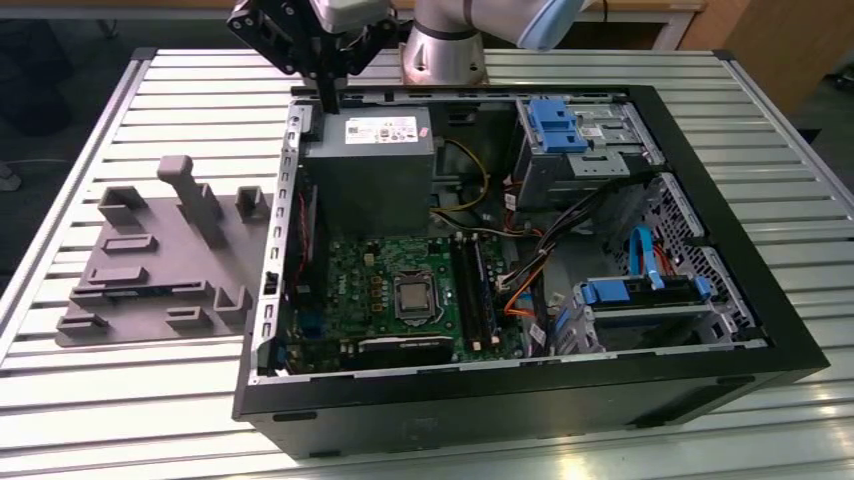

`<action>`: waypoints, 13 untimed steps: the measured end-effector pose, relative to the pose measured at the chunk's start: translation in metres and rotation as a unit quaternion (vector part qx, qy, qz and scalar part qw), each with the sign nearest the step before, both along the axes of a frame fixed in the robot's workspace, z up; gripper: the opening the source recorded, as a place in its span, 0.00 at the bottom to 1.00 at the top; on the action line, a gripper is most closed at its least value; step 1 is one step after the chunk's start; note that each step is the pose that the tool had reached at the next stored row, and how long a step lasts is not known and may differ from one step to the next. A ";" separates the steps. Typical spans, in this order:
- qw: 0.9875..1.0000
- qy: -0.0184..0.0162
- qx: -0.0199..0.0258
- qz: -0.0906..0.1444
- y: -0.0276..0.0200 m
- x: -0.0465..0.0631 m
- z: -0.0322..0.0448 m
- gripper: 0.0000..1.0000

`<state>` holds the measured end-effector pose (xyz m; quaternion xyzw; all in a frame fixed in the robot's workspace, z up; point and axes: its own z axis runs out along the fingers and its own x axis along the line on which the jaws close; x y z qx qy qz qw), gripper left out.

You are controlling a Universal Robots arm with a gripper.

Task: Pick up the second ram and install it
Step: 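Reach for the second ram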

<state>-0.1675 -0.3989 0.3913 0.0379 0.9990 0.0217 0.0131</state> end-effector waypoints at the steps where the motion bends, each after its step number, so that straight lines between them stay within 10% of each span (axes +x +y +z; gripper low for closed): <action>1: 1.000 0.000 0.000 0.000 0.0000 -0.001 0.0000 0.11; 13: 1.000 0.000 0.000 0.000 0.0000 -0.007 -0.0004 0.11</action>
